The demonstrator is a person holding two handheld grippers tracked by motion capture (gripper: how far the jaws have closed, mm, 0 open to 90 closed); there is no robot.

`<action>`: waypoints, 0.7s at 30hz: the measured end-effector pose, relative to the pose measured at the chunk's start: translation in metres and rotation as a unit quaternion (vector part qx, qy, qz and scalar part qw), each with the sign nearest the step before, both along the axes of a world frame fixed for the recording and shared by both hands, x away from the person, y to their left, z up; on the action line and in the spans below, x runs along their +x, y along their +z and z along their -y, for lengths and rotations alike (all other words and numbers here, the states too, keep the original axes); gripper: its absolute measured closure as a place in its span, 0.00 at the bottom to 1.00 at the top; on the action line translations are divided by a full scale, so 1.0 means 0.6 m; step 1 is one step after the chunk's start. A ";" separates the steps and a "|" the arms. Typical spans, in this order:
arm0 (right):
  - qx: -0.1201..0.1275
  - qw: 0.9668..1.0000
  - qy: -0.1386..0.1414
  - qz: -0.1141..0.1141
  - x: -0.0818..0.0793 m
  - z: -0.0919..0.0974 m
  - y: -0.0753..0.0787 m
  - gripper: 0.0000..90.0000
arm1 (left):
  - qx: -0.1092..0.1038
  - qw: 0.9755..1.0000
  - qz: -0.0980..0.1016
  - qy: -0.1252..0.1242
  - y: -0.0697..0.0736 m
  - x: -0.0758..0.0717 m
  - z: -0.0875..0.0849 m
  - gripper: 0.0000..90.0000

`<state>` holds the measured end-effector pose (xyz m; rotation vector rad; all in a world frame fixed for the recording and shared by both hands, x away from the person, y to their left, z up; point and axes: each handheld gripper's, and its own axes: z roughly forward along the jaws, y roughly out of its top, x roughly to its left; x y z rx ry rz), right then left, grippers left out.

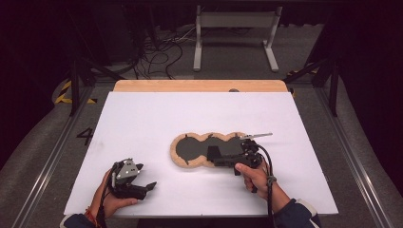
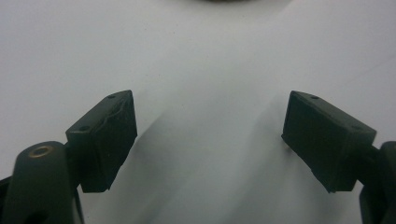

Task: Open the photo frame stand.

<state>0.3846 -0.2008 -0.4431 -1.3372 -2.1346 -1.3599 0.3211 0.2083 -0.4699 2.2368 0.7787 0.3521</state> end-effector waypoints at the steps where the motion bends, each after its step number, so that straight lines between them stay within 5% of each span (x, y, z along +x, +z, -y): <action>1: 0.014 1.000 -0.014 -0.014 0.004 0.000 -0.002 0.54 | 0.001 1.000 0.000 0.000 0.000 0.001 0.002 0.20; 9: 0.052 0.995 -0.064 -0.055 0.015 0.000 -0.018 0.63 | -0.004 1.000 -0.002 -0.004 0.002 0.028 0.018 0.19; 21: 0.061 0.992 -0.084 -0.071 0.017 -0.001 -0.023 0.67 | -0.094 0.994 -0.056 0.011 0.012 0.111 0.038 0.20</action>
